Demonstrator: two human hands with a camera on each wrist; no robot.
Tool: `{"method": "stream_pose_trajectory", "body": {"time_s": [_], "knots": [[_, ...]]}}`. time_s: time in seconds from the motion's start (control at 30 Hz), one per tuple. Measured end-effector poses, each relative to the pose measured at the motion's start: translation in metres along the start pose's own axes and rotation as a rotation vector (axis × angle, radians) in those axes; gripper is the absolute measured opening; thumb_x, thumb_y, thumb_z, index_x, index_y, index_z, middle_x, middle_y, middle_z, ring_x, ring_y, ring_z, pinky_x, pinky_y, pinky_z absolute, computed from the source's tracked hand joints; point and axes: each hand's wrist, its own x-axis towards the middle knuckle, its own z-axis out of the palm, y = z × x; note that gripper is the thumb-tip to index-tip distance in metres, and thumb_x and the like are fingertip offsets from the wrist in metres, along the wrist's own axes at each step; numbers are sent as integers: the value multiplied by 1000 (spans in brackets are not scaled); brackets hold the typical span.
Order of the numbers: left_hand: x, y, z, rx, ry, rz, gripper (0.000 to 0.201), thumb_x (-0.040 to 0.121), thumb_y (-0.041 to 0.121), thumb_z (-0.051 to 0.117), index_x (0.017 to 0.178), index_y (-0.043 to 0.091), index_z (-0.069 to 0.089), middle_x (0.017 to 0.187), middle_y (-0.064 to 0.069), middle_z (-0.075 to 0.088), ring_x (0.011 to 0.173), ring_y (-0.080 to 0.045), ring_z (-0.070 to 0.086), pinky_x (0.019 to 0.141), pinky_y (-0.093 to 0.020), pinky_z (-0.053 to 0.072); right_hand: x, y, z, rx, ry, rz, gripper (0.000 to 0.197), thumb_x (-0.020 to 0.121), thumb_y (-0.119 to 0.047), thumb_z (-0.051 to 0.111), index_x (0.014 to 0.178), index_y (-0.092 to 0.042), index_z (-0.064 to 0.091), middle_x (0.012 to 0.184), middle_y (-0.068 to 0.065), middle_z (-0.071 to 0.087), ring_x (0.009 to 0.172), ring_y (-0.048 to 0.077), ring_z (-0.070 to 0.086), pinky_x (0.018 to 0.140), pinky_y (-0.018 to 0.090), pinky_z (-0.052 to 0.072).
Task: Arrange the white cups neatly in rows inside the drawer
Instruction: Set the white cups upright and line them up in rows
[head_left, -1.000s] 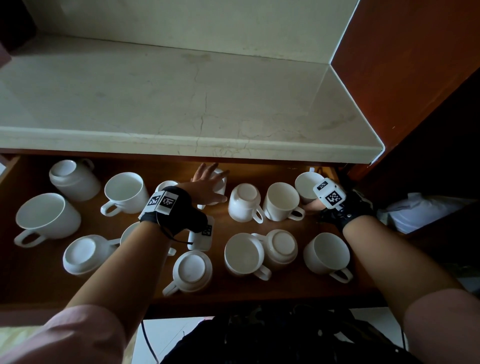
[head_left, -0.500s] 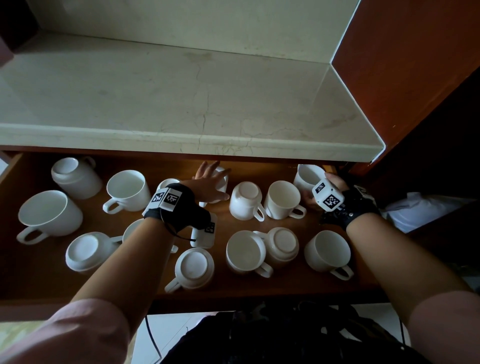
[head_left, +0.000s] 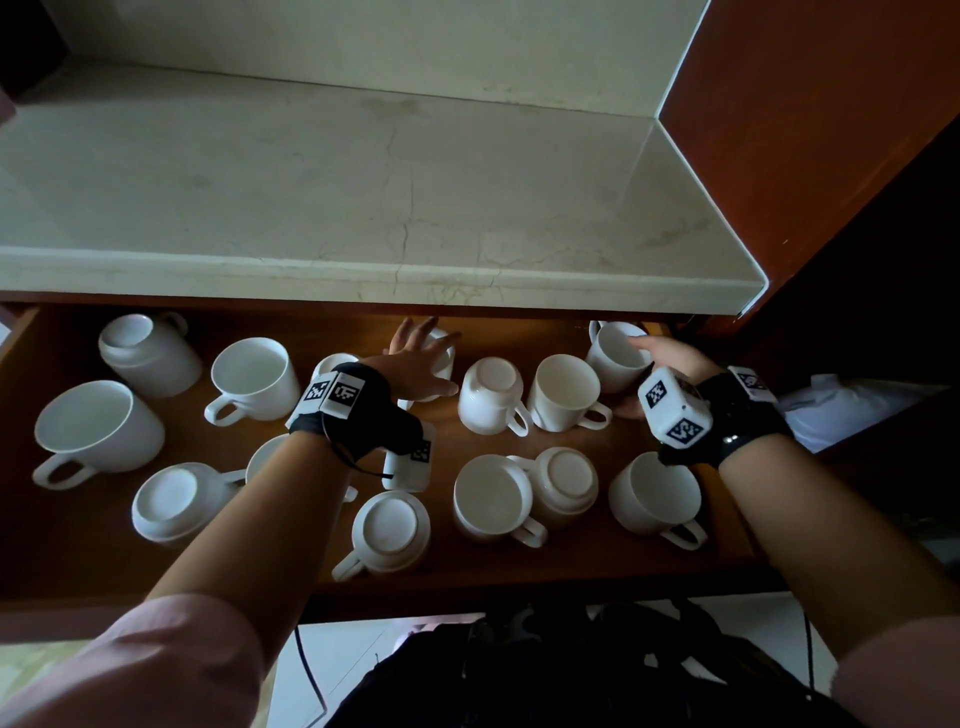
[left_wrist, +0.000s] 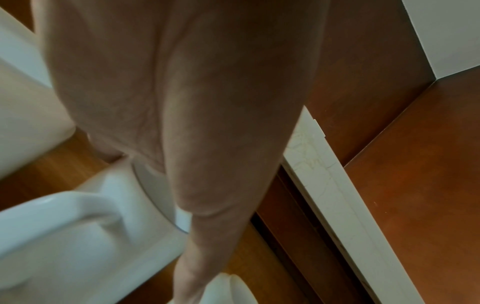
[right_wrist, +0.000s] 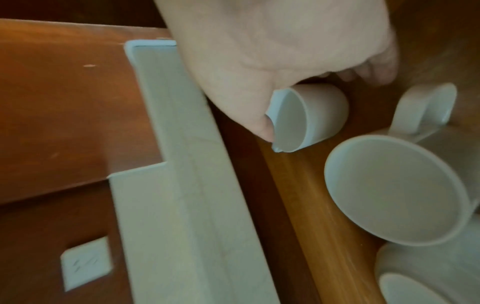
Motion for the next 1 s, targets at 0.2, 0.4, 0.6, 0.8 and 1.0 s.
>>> {"method": "stream_pose_trajectory", "body": {"time_s": [0.2, 0.4, 0.6, 0.8, 1.0], "knots": [[-6, 2, -3, 32, 11, 1, 82, 88, 45, 60, 150, 40, 7, 159, 3, -16, 144, -28, -20, 114, -59, 2, -25, -9, 9, -149, 38, 0, 66, 89, -37, 61, 143, -13, 33, 147, 13, 34, 132, 38, 38, 103, 49, 36], [-9, 5, -4, 20, 5, -1, 81, 88, 44, 60, 150, 40, 7, 159, 3, -16, 144, -29, -20, 115, -58, 2, -42, 0, 33, -673, -43, -220, 41, 91, -38, 59, 121, -12, 51, 109, 4, 57, 112, 24, 56, 91, 35, 45], [-7, 4, -2, 1, 24, -7, 81, 89, 42, 61, 150, 37, 8, 159, 2, -15, 144, -31, -20, 115, -58, 5, -56, 10, 77, -1500, -290, -315, 41, 90, -44, 55, 113, -11, 61, 104, 7, 68, 71, 14, 56, 58, 23, 42], [-1, 0, 1, 22, 17, -9, 82, 88, 43, 61, 150, 38, 6, 159, 1, -15, 143, -33, -21, 116, -57, 7, -41, 23, 113, -1731, -334, -170, 35, 101, -38, 37, 81, -14, 53, 71, -1, 49, 57, 11, 45, 48, 21, 35], [-4, 2, -1, 40, 22, 10, 81, 89, 42, 59, 151, 35, 7, 159, -3, -15, 143, -33, -21, 116, -50, -2, -43, 19, 121, -2049, -402, -142, 44, 96, -34, 51, 128, -5, 55, 127, 11, 59, 102, 23, 58, 81, 30, 45]]}}
